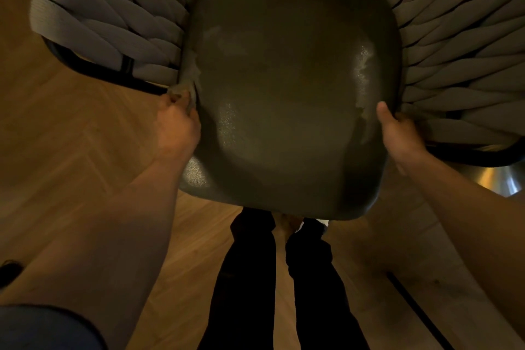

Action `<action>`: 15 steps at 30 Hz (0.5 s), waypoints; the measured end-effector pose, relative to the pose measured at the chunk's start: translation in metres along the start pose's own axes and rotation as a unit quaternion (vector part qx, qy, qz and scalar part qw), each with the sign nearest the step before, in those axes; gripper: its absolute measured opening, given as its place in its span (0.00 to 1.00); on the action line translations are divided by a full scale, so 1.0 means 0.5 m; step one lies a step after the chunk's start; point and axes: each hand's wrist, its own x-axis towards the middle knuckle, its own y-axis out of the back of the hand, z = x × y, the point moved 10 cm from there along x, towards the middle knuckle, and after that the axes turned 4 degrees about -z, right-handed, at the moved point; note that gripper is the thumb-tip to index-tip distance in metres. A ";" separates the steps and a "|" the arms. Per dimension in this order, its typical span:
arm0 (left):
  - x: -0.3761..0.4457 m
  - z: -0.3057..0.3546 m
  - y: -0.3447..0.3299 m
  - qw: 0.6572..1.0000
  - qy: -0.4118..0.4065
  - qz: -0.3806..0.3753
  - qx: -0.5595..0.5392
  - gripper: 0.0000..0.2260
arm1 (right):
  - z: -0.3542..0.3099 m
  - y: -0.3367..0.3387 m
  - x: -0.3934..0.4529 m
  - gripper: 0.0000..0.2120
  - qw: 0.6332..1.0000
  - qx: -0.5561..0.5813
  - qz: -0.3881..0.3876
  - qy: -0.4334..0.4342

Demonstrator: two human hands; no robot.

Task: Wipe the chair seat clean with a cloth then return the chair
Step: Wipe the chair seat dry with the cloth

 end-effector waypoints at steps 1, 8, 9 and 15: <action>-0.001 0.009 -0.003 1.000 -0.013 -0.006 -0.003 0.17 | 0.000 0.000 0.000 0.52 1.000 0.006 -0.004 -0.001; -0.036 0.116 -0.062 0.997 -0.057 -0.033 0.035 0.19 | -0.010 0.008 -0.013 0.43 0.999 0.034 -0.007 -0.004; -0.046 0.142 -0.076 0.996 -0.075 -0.036 0.019 0.19 | -0.012 0.009 -0.014 0.44 0.999 0.039 -0.005 -0.004; -0.104 0.296 -0.150 0.989 -0.128 -0.072 -0.031 0.20 | -0.028 0.021 -0.022 0.60 0.996 0.084 0.017 0.011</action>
